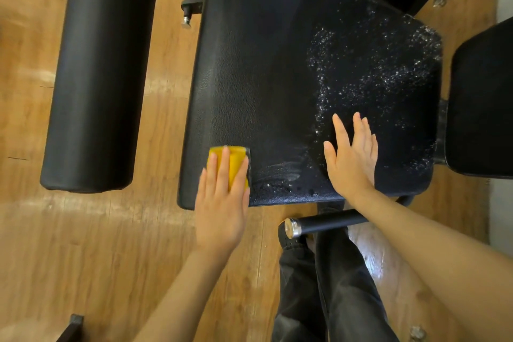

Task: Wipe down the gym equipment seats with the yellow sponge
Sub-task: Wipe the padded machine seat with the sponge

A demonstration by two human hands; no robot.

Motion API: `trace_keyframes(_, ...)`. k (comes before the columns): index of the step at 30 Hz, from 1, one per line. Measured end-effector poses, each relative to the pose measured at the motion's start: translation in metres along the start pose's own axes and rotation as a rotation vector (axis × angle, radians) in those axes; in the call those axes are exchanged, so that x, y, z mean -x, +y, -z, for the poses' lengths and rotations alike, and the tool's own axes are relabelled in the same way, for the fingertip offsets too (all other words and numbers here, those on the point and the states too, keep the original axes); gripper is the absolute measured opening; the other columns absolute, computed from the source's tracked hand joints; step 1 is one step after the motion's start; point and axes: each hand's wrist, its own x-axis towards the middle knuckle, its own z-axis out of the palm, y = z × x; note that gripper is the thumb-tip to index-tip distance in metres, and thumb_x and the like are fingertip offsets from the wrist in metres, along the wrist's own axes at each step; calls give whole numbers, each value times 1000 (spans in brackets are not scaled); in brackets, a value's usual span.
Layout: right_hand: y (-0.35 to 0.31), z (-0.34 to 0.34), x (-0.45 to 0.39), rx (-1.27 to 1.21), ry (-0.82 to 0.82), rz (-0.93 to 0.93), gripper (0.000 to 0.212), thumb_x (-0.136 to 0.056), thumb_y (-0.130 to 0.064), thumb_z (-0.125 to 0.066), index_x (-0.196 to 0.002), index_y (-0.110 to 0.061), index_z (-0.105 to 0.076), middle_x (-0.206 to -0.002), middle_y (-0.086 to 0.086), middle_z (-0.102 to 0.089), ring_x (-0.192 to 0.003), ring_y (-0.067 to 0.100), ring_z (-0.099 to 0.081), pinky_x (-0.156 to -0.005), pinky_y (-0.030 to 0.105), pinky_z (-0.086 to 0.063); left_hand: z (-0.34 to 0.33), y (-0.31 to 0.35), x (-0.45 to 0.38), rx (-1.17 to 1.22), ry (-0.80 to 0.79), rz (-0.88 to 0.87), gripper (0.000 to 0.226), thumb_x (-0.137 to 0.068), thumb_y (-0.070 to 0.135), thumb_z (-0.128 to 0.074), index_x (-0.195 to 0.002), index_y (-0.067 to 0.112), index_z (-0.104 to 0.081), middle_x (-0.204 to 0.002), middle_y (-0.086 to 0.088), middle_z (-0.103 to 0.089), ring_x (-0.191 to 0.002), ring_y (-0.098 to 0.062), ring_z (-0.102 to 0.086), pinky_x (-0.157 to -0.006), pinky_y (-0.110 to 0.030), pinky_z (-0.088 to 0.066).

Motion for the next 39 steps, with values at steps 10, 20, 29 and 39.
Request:
trace_keyframes(10, 2, 2, -1, -6, 4, 13, 55, -98, -40, -34, -150, -31, -17, -159, 11, -7, -147, 27, -2, -118, 49, -8, 11, 39, -92, 16, 33, -7, 53, -99, 39, -40, -149, 26, -29, -159, -9, -18, -147, -31, -11, -118, -43, -14)
trace_keyframes(20, 4, 3, -1, -6, -10, 19, 56, -97, -41, -33, -150, -31, -16, -159, 11, -7, -147, 27, -1, -118, 50, -9, -8, 16, 5, -70, -22, -119, 53, -98, 37, -38, -149, 24, -31, -159, -9, -17, -148, -30, -7, -119, -45, -17)
trace_keyframes(29, 5, 1, -1, -12, 1, 31, 55, -98, -41, -35, -149, -31, -17, -158, 12, -8, -147, 27, -3, -117, 49, -9, 5, 51, -73, -18, 14, -123, 52, -100, 38, -36, -149, 24, -28, -159, -8, -16, -148, -29, -8, -120, -43, -16)
trace_keyframes(39, 5, 1, -2, 7, 18, 36, 56, -97, -42, -32, -150, -31, -18, -157, 13, -11, -146, 29, -6, -116, 51, -12, -9, 60, -9, -31, -49, -104, 53, -101, 37, -32, -151, 24, -22, -160, -9, -12, -148, -29, -2, -120, -43, -13)
